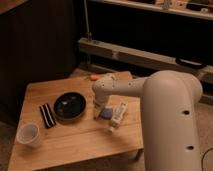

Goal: Place the white sponge in the ceramic cup

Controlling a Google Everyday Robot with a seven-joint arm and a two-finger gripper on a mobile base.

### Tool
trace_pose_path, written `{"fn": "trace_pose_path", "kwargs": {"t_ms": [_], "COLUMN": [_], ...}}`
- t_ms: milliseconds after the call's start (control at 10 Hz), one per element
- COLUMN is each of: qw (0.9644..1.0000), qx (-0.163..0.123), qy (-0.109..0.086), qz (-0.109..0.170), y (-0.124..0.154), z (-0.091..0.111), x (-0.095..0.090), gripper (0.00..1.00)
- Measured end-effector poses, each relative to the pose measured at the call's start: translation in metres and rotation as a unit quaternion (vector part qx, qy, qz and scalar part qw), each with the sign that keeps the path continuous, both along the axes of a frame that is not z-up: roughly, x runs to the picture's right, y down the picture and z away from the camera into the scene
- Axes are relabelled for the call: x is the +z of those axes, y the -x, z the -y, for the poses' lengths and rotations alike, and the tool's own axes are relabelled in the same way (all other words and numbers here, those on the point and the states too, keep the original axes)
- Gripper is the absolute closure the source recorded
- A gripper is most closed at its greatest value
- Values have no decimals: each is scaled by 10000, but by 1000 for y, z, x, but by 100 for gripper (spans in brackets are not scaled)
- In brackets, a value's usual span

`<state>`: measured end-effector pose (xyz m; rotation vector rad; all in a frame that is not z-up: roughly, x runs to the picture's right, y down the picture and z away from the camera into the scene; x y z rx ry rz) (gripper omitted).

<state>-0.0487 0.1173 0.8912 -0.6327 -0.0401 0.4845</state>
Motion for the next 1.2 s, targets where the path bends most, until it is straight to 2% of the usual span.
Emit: {"fn": "trace_pose_path", "kwargs": {"t_ms": [100, 400, 500, 600, 700, 800, 1000, 1100, 1200], "qw": [10000, 9992, 9984, 9962, 9941, 9898, 9756, 9674, 9575], "qx": [16, 201, 275, 386, 449, 527, 514, 449, 348], "qy": [-57, -276, -373, -492, -555, -662, -841, -892, -928], "qz": [0, 188, 326, 598, 818, 1144, 1962, 2326, 2707], "y": [1, 13, 18, 28, 36, 49, 108, 143, 180], "z": [7, 41, 55, 72, 81, 93, 110, 114, 115], "x": [-7, -48, -67, -92, -108, -132, -186, -205, -222], "gripper": [93, 94, 94, 94, 94, 94, 94, 94, 94]}}
